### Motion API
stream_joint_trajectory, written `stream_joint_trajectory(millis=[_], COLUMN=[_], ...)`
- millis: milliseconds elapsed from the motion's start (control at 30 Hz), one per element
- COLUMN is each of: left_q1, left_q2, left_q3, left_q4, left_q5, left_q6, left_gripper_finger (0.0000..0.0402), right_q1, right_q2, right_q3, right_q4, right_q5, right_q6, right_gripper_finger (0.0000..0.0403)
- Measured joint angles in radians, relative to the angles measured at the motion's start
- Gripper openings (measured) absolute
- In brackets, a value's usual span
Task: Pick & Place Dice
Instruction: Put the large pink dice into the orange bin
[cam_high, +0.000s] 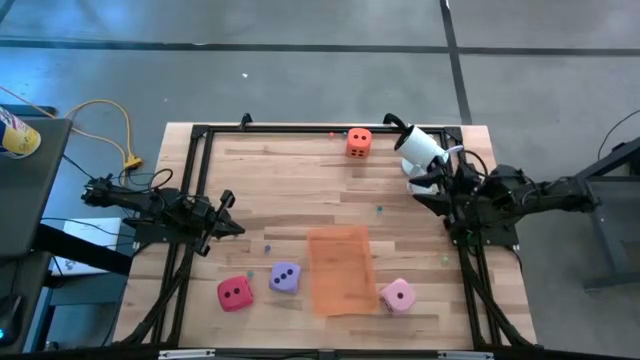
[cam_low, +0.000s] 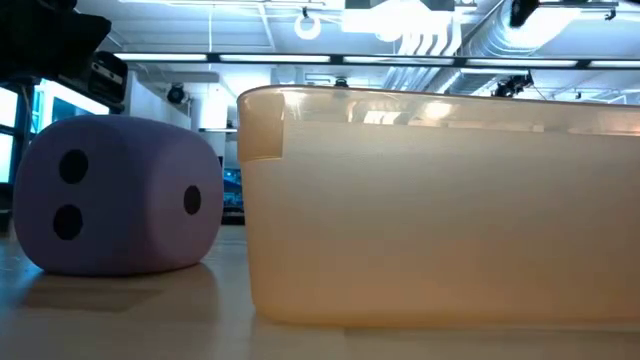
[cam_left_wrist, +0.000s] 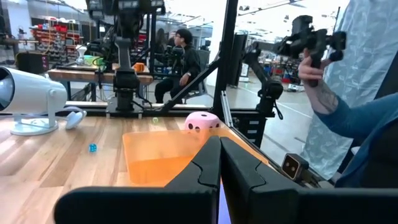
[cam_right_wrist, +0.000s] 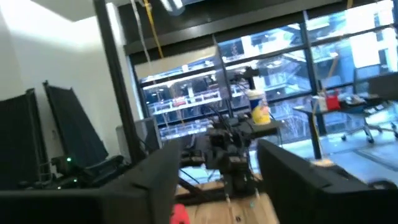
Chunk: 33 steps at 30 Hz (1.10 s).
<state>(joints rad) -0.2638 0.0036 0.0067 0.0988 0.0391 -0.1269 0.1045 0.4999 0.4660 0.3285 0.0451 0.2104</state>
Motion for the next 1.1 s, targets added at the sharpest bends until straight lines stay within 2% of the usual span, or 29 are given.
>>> stream_joint_trajectory(millis=[167, 233, 333, 500, 667, 800, 967, 1100], left_q1=[0.0, 0.0, 0.0, 0.0, 0.0, 0.0, 0.0, 0.0], left_q2=[0.0, 0.0, 0.0, 0.0, 0.0, 0.0, 0.0, 0.0], left_q3=[0.0, 0.0, 0.0, 0.0, 0.0, 0.0, 0.0, 0.0], left_q4=[0.001, 0.0, 0.0, 0.004, 0.008, 0.008, 0.008, 0.008], left_q5=[0.0, 0.0, 0.0, 0.0, 0.001, 0.001, 0.001, 0.001], left_q6=[-0.001, 0.002, -0.001, -0.001, -0.001, -0.001, -0.001, -0.001], left_gripper_finger=[0.0, 0.0, 0.0, 0.0, 0.0, 0.0, 0.0, 0.0], right_q1=[0.049, 0.07, 0.086, 0.085, 0.086, 0.085, 0.086, 0.085], right_q2=[0.188, 0.256, 0.334, 0.393, 0.446, 0.507, 0.578, 0.588], right_q3=[0.165, 0.216, 0.27, 0.294, 0.292, 0.292, 0.292, 0.292], right_q4=[0.001, -0.011, -0.01, 0.009, 0.039, 0.13, 0.251, 0.25], right_q5=[-0.067, -0.1, -0.071, 0.03, 0.198, 0.32, 0.315, 0.335], right_q6=[-0.114, -0.18, -0.234, -0.376, -0.395, -0.398, -0.349, -0.315], right_gripper_finger=[0.0311, 0.0336, 0.0359, 0.0371, 0.0367, 0.0367, 0.0367, 0.0376])
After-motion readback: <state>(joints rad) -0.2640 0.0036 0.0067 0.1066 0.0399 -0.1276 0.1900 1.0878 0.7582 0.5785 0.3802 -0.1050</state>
